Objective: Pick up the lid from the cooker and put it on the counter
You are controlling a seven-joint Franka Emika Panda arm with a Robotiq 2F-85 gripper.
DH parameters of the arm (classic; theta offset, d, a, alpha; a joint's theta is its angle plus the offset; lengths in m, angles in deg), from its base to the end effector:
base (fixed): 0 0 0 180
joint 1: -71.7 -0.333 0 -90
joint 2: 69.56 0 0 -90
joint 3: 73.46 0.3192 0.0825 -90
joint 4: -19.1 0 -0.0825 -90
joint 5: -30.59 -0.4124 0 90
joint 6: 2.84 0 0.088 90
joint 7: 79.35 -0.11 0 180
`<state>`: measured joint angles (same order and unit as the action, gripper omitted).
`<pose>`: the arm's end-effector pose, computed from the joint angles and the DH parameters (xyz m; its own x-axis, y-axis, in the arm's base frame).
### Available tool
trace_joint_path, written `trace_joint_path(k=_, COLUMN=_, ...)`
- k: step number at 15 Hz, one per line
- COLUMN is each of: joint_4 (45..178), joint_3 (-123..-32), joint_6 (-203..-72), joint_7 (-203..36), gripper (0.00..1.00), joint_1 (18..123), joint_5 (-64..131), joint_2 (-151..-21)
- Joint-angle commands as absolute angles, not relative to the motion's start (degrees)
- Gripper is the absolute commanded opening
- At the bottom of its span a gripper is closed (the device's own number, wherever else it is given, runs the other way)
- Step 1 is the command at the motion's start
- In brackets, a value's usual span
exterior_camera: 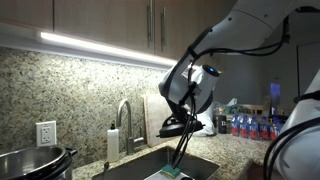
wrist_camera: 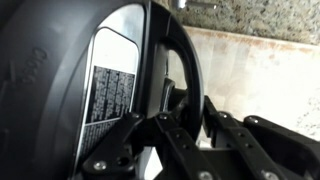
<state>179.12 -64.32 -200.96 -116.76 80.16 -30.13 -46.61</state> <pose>0.3878 -0.0990 0.4006 -0.2861 -0.9491 0.1318 -0.5890 0.0657 -0.8055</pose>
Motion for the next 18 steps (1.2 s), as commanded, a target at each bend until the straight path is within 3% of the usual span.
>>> trace_joint_path(k=1, joint_4=179.06, joint_3=-56.92, joint_6=-200.94, joint_7=-115.32, gripper=0.08, joint_1=91.42, joint_5=-35.15, joint_2=-42.31)
trace_joint_path(k=17, joint_4=178.5, joint_3=-25.35, joint_6=-200.85, joint_7=-127.42, gripper=0.08, joint_1=131.61, joint_5=-37.67, joint_2=-35.23)
trace_joint_path(k=18, joint_4=178.49, joint_3=-29.23, joint_6=-200.84, joint_7=-123.96, gripper=0.15, joint_1=128.56, joint_5=-37.4, joint_2=-39.09)
